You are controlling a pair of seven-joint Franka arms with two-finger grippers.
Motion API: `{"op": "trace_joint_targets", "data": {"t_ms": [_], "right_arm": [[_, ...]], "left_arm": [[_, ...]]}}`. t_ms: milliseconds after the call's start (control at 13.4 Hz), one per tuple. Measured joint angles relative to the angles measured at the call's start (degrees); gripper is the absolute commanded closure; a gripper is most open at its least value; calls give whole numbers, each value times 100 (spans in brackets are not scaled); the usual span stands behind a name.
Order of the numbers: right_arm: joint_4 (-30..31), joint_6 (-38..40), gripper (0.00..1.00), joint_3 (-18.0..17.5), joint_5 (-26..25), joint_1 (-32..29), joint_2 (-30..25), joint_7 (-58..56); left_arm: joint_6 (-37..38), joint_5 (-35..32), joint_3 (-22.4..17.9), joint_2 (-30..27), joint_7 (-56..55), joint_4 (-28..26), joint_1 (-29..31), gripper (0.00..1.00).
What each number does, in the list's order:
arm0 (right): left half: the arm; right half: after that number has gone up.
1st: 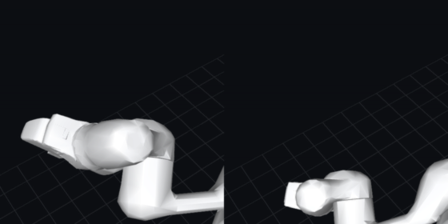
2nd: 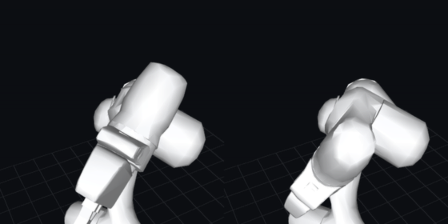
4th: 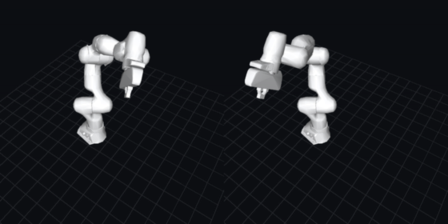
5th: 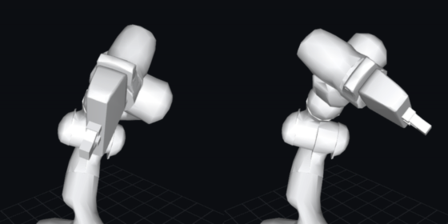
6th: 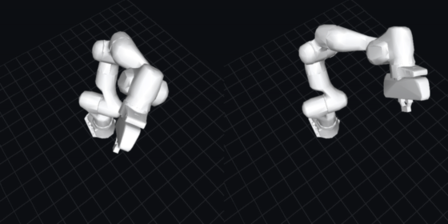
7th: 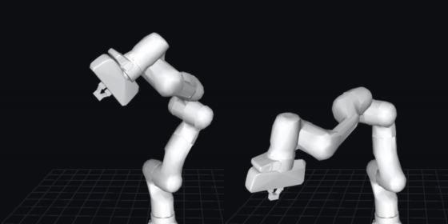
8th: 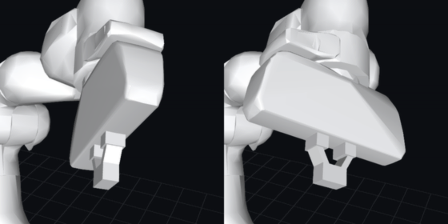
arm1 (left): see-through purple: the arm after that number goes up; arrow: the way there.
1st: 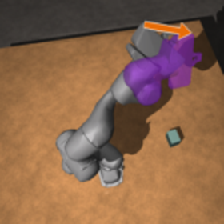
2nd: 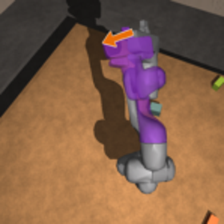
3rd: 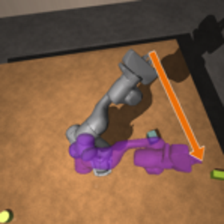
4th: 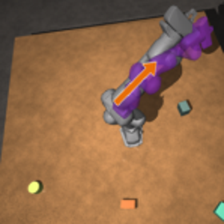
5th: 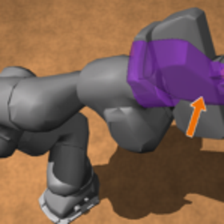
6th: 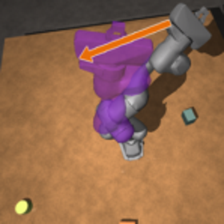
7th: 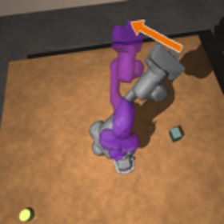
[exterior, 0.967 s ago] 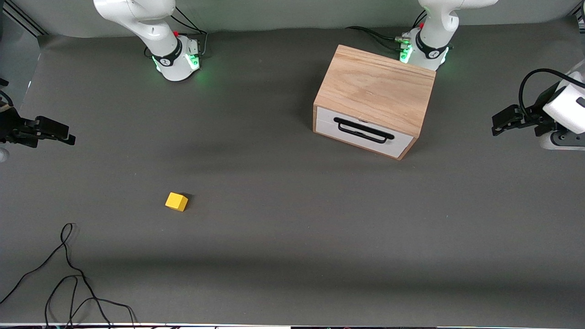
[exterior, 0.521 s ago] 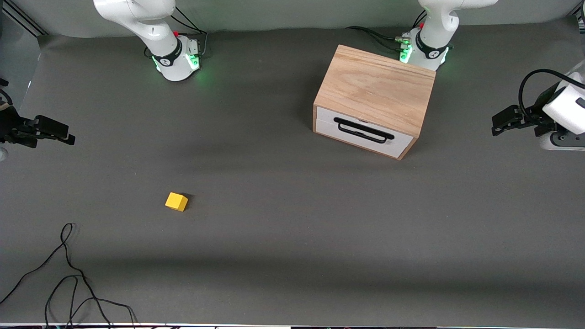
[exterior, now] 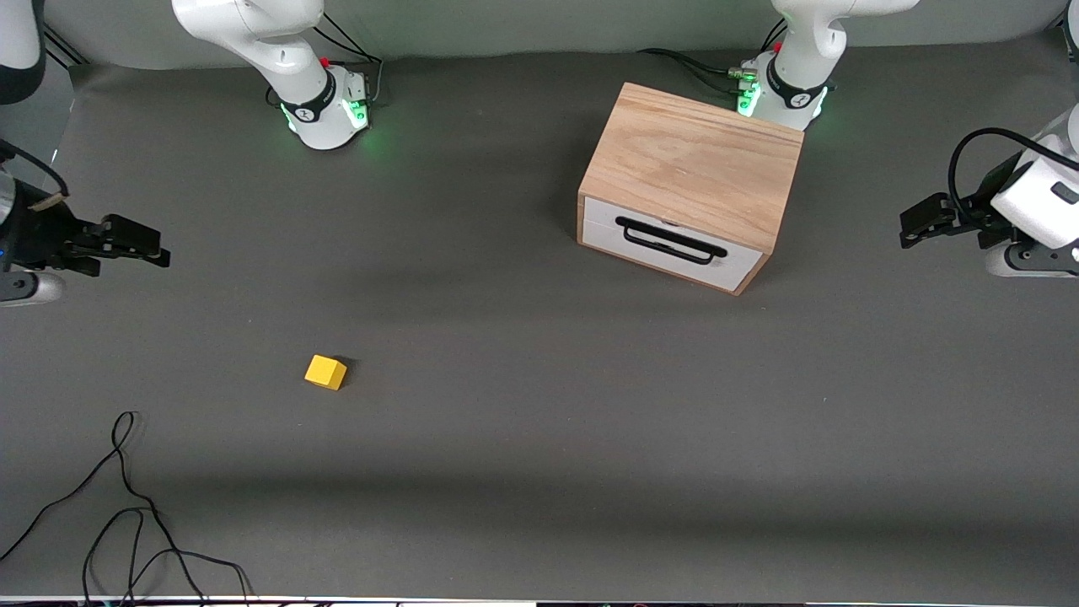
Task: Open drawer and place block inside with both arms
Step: 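Reach the right gripper toward the yellow cube while the left gripper reaches the handle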
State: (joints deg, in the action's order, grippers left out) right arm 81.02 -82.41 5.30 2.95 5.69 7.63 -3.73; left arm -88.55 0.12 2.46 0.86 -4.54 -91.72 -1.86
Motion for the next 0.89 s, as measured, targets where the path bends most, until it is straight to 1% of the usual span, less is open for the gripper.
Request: {"op": "trace_joint_targets", "data": {"t_ms": [149, 298, 521, 744, 893], "right_arm": [[39, 28, 0, 23, 0, -14, 84, 0], [74, 23, 0, 32, 0, -21, 257, 1], [80, -238, 0, 21, 0, -7, 696, 88], [86, -756, 0, 20, 0, -6, 1233, 100], [169, -1203, 0, 18, 87, -2, 1544, 114]], "left_arm": [[0, 111, 141, 0, -715, 0, -140, 0], [0, 263, 413, 1, -1775, 0, -286, 0], [2, 354, 1135, 46, -3461, 0, -341, 0], [-15, 353, 1956, 164, -5135, 2, -379, 0], [-39, 346, 2358, 268, -5927, 5, -417, 0]]}}
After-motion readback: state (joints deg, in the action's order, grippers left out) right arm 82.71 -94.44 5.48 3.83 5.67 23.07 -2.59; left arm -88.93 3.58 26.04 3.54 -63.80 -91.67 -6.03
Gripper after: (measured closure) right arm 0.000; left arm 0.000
